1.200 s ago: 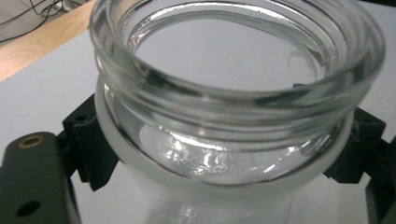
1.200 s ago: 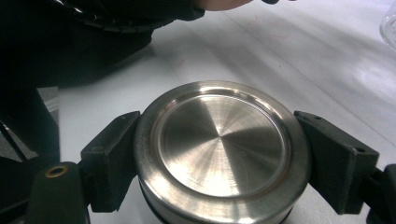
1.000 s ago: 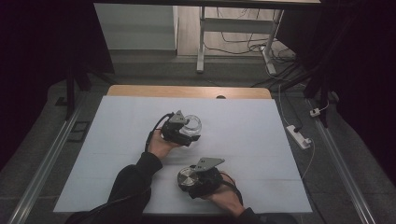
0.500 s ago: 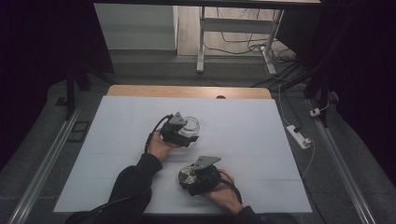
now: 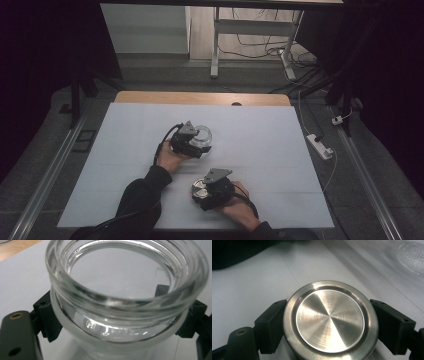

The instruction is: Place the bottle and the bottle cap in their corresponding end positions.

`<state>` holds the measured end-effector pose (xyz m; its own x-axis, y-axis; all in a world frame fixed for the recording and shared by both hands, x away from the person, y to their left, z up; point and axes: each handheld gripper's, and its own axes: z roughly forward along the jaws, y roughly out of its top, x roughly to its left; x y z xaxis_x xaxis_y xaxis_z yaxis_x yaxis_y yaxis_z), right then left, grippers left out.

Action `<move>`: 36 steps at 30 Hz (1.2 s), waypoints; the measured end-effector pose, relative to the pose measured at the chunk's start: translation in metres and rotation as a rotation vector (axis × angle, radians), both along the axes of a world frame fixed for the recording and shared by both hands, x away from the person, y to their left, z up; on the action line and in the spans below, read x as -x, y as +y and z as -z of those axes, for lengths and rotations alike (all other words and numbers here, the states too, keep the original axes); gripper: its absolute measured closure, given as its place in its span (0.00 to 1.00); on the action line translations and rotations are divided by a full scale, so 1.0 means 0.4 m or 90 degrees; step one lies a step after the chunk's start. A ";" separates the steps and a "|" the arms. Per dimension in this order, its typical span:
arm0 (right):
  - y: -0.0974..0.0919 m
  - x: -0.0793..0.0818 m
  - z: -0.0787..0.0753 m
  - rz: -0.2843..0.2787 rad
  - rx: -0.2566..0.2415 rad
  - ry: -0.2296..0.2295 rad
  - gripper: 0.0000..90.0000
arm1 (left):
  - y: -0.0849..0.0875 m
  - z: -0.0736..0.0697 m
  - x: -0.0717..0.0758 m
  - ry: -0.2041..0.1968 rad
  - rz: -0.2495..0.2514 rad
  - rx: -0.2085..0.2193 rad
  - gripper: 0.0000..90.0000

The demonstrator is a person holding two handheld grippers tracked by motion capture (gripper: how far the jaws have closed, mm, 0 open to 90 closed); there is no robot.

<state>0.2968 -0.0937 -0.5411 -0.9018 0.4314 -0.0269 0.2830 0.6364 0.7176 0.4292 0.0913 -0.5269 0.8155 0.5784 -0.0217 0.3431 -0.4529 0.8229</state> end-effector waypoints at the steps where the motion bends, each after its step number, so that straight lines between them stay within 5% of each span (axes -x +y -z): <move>1: 0.000 0.000 0.000 0.000 0.000 0.000 0.20 | 0.000 0.000 0.000 0.000 0.000 -0.001 0.16; 18: 0.001 -0.001 -0.003 0.010 -0.027 0.036 0.11 | -0.011 -0.003 -0.002 0.026 -0.015 -0.012 0.11; 32: -0.015 -0.004 -0.026 0.024 -0.059 0.034 0.06 | 0.019 -0.025 0.000 0.078 0.008 0.048 0.00; 36: -0.019 -0.004 -0.031 0.027 -0.068 0.037 0.05 | 0.027 -0.030 0.010 0.080 0.010 0.041 0.00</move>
<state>0.2982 -0.1013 -0.5285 -0.8813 0.4671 0.0720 0.3507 0.5442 0.7621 0.4251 0.1022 -0.5149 0.8130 0.5596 -0.1607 0.4382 -0.4063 0.8018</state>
